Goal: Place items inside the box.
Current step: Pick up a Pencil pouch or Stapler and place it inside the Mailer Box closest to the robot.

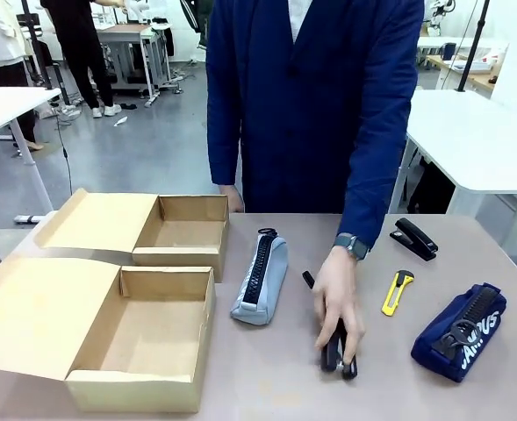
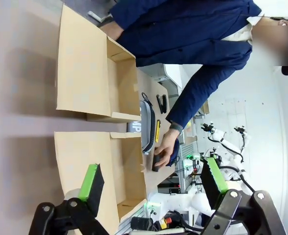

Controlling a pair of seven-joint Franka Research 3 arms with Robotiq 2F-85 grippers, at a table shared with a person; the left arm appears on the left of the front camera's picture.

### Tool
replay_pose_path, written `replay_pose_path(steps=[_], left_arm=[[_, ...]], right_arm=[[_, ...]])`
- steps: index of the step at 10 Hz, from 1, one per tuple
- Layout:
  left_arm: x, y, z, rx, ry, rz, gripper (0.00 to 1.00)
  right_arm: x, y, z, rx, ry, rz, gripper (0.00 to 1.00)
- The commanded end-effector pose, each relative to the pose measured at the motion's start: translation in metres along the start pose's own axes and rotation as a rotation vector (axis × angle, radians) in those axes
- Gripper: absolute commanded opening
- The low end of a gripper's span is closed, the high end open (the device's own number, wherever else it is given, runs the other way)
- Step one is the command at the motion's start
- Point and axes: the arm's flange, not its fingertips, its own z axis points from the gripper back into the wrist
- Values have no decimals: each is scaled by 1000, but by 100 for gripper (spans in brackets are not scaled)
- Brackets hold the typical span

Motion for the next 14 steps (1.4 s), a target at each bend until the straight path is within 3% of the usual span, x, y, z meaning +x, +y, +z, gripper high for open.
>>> replay_pose_path(steps=[1, 4, 6, 7, 9, 10, 12, 13, 14], left_arm=[[0, -1, 1, -15, -2, -25, 100], [0, -1, 1, -15, -2, -25, 100], [0, -1, 1, -15, -2, -25, 100], [0, -1, 1, -15, -2, -25, 100], [0, -1, 1, -15, -2, -25, 100], [0, -1, 1, -15, -2, -25, 100], [0, -1, 1, -15, -2, -25, 100], [0, -1, 1, -15, -2, -25, 100], [0, -1, 1, -15, -2, -25, 100]], right_arm=[[8, 23, -7, -66, 43, 64, 100], [10, 45, -32, -113, 89, 107, 100], [0, 80, -71, -247, 57, 21, 100], [-16, 114, -113, -421, 16, 2, 100], [-36, 164, -219, -578, 34, 23, 100], [-46, 174, -271, -647, 50, 20, 100], [-67, 188, -344, -652, 155, 125, 100], [-74, 189, -359, -594, 250, 129, 100], [-79, 179, -363, -662, 321, 152, 100]])
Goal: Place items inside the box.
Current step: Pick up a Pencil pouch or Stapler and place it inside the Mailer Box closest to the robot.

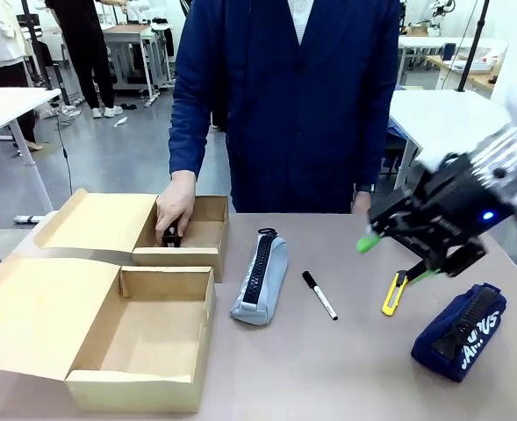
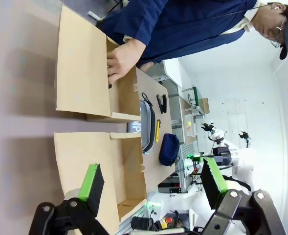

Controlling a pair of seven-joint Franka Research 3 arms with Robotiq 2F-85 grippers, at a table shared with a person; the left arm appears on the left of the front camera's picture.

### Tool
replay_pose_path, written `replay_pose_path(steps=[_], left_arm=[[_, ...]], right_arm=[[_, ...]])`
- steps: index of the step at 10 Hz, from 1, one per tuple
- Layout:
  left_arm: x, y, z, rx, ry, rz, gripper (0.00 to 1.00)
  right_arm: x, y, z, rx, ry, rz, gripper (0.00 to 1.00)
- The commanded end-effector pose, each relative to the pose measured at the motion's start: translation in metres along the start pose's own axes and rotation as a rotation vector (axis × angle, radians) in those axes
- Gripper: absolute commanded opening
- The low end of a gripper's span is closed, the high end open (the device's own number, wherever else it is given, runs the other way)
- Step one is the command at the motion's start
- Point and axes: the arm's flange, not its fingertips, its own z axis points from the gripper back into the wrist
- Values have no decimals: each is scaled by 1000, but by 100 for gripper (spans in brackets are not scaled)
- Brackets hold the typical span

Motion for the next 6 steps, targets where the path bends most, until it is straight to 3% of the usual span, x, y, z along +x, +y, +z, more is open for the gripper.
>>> replay_pose_path(steps=[1, 2, 4, 6], left_arm=[[-1, 0, 1, -15, -3, -21, 100], [-1, 0, 1, -15, -3, -21, 100], [-1, 0, 1, -15, -3, -21, 100], [-1, 0, 1, -15, -3, -21, 100]], right_arm=[[5, -10, 20, -6, -62, -46, 100], [5, -10, 20, -6, -62, -46, 100], [-2, 8, -5, 6, 64, -5, 100], [21, 73, -57, -99, 167, -5, 100]])
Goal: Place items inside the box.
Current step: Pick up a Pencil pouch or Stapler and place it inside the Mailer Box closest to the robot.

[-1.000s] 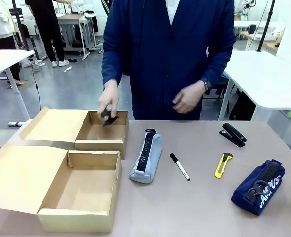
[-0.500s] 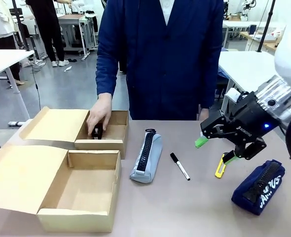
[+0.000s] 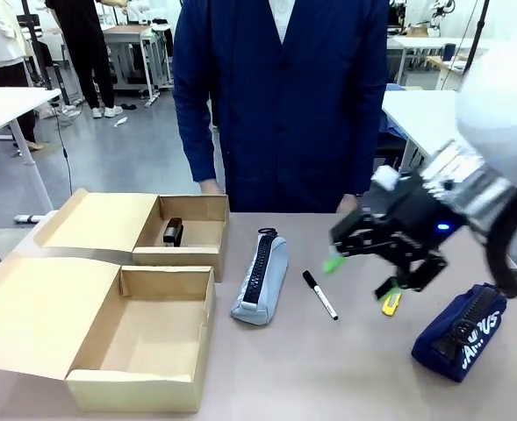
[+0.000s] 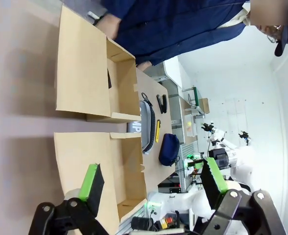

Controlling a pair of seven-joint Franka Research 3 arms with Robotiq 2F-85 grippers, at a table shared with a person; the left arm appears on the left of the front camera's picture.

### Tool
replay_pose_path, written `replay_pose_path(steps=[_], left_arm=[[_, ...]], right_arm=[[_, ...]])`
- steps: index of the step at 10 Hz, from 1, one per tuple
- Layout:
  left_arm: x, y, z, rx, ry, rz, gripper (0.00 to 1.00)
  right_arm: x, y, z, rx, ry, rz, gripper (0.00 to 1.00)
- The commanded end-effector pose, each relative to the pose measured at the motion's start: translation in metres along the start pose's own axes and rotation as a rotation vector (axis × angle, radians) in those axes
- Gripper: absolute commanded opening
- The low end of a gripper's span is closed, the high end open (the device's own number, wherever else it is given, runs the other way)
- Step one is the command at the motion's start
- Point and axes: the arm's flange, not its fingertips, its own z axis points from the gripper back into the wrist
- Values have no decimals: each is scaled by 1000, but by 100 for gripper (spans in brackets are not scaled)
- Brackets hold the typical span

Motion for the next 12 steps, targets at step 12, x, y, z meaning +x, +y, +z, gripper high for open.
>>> replay_pose_path(steps=[12], left_arm=[[-1, 0, 1, -15, -3, -21, 100]], right_arm=[[137, 129, -195, -438, -77, -94, 100]])
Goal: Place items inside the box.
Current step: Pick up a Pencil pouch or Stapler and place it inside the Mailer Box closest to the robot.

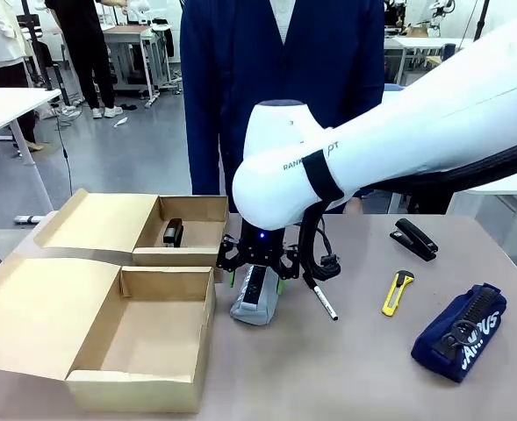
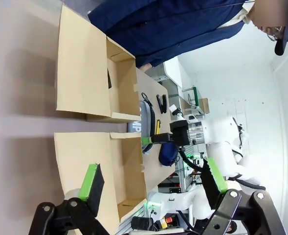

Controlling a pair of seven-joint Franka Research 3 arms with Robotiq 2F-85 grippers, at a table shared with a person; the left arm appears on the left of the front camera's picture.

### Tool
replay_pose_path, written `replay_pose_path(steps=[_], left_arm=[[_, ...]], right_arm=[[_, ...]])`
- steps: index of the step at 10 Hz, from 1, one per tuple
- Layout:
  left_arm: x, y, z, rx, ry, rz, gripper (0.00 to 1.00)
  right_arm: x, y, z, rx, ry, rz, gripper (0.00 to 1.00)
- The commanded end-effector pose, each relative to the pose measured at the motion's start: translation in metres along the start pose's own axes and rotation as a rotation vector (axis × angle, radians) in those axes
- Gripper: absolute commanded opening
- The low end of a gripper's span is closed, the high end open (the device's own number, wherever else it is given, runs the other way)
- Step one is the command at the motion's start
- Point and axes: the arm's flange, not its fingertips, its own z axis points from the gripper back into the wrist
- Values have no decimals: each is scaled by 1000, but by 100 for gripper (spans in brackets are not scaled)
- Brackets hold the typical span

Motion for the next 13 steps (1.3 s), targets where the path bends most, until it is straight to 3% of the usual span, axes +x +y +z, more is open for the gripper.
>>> replay_pose_path(steps=[1, 5, 6, 7, 8, 9, 10, 13], left_arm=[[-1, 0, 0, -15, -3, -20, 100], [-1, 0, 0, -15, -3, -20, 100], [-1, 0, 0, -15, -3, -20, 100], [-1, 0, 0, -15, -3, -20, 100], [-1, 0, 0, -15, -3, -20, 100], [-1, 0, 0, -15, -3, -20, 100], [-1, 0, 0, -15, -3, -20, 100], [-1, 0, 0, -15, -3, -20, 100]], right_arm=[[8, 9, -4, -3, -53, -51, 100], [7, 7, -4, -27, -104, -73, 100], [6, 5, -4, -46, -126, -86, 40], [3, 4, -3, -53, -153, -91, 40], [2, 3, -3, -55, -175, -88, 0], [1, 2, -3, -61, -184, -90, 35], [-1, 1, -4, -74, -194, -95, 0], [-3, 0, -5, -82, -200, -98, 0]])
